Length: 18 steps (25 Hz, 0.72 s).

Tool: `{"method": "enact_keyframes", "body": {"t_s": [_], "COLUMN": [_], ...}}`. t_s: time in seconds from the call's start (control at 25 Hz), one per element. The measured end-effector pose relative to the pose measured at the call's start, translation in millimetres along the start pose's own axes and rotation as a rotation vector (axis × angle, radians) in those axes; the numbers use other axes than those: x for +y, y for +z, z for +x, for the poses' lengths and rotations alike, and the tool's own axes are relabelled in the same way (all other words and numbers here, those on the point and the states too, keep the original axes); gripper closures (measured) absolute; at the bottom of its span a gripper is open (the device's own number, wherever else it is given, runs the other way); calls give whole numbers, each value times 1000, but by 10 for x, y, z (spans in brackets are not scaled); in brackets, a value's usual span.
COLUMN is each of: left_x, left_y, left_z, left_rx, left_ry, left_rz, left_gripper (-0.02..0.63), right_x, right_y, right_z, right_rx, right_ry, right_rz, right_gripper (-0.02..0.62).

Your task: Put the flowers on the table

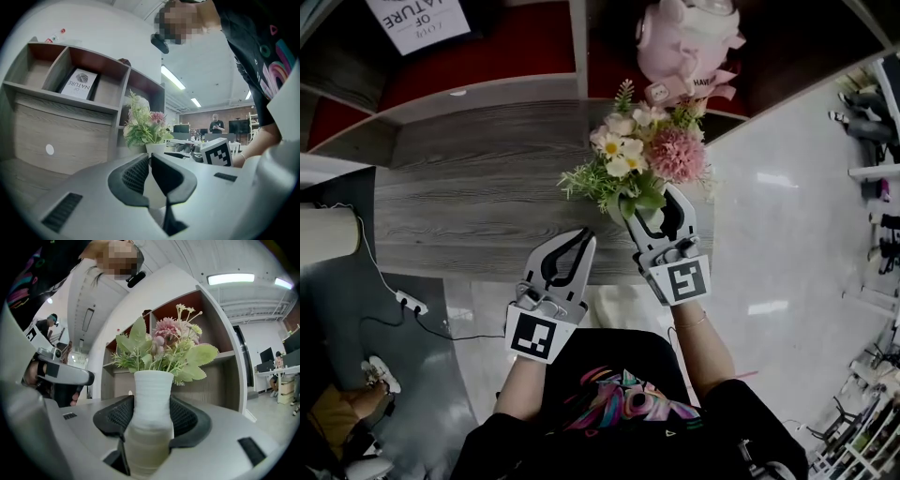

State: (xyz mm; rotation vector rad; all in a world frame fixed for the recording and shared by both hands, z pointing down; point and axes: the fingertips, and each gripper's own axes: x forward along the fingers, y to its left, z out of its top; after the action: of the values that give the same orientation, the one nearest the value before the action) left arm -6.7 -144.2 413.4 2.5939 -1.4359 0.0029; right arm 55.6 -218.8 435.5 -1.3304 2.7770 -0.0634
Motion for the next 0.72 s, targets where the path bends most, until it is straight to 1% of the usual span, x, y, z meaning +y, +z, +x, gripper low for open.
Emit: {"method": "enact_keyframes", "body": {"t_s": [0.12, 0.28, 0.4, 0.72], "left_x": [-19, -11, -11, 75], "left_y": [-25, -49, -66, -126], "left_z": [31, 43, 35, -44], "left_rx": [-3, 3, 8, 17], "left_ry": [-1, 3, 9, 14], "left_rz": [-7, -11, -14, -23], "left_gripper": [569, 569, 569, 569], "right_x": [3, 6, -8, 26], "right_y": [-28, -157, -150, -300], "right_z": [11, -12, -20, -65], "right_rx": [-7, 47, 15, 33], "right_ry": [1, 16, 0, -24], "right_rz": [-2, -30, -35, -34], "right_gripper": [341, 341, 341, 338]}}
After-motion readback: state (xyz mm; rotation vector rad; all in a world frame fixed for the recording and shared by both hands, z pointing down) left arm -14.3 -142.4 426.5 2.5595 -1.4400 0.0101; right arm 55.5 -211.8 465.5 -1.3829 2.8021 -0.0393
